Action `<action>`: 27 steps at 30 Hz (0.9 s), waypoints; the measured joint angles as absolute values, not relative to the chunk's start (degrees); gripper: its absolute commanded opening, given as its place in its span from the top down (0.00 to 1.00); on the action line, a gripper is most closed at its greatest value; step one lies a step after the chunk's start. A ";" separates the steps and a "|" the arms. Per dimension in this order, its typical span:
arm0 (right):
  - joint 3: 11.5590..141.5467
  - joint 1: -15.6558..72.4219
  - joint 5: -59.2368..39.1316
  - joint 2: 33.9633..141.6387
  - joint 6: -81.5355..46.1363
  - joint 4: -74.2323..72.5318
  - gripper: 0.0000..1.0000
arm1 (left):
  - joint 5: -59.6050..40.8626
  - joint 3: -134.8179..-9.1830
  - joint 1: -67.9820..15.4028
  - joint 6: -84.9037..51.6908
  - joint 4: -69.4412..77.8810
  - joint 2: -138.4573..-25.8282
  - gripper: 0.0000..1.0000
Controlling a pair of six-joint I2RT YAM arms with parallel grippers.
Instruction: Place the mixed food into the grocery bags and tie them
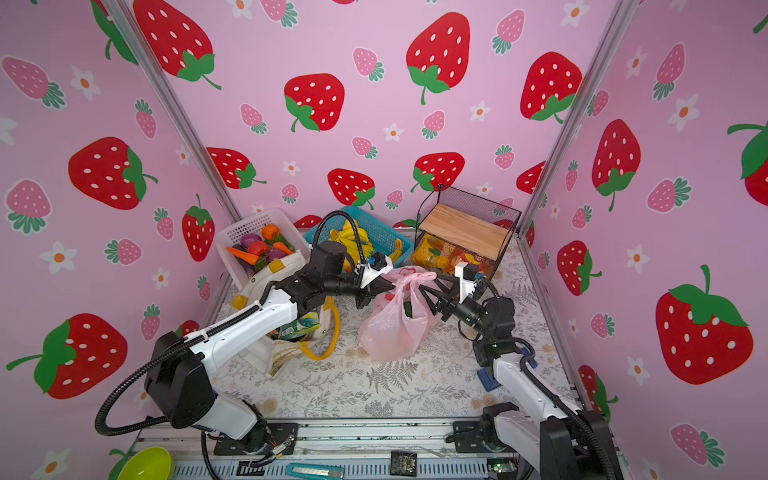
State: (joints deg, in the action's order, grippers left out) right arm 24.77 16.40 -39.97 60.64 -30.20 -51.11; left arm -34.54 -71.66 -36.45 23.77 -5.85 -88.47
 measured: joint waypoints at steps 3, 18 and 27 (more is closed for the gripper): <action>26.26 16.10 -41.17 61.80 -31.14 -51.40 0.32 | -34.52 -71.66 -36.56 23.90 -5.89 -88.47 1.00; 27.11 15.18 -43.20 63.16 -32.56 -51.94 0.40 | -34.50 -71.66 -36.84 24.25 -6.37 -88.53 1.00; 28.45 14.83 -44.03 63.31 -33.85 -53.34 0.84 | -34.44 -71.66 -37.01 24.62 -6.76 -88.55 1.00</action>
State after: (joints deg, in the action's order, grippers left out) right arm 28.45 14.83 -44.03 63.31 -33.85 -53.34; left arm -34.44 -71.66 -37.01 24.62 -6.76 -88.55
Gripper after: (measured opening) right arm 0.343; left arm 0.047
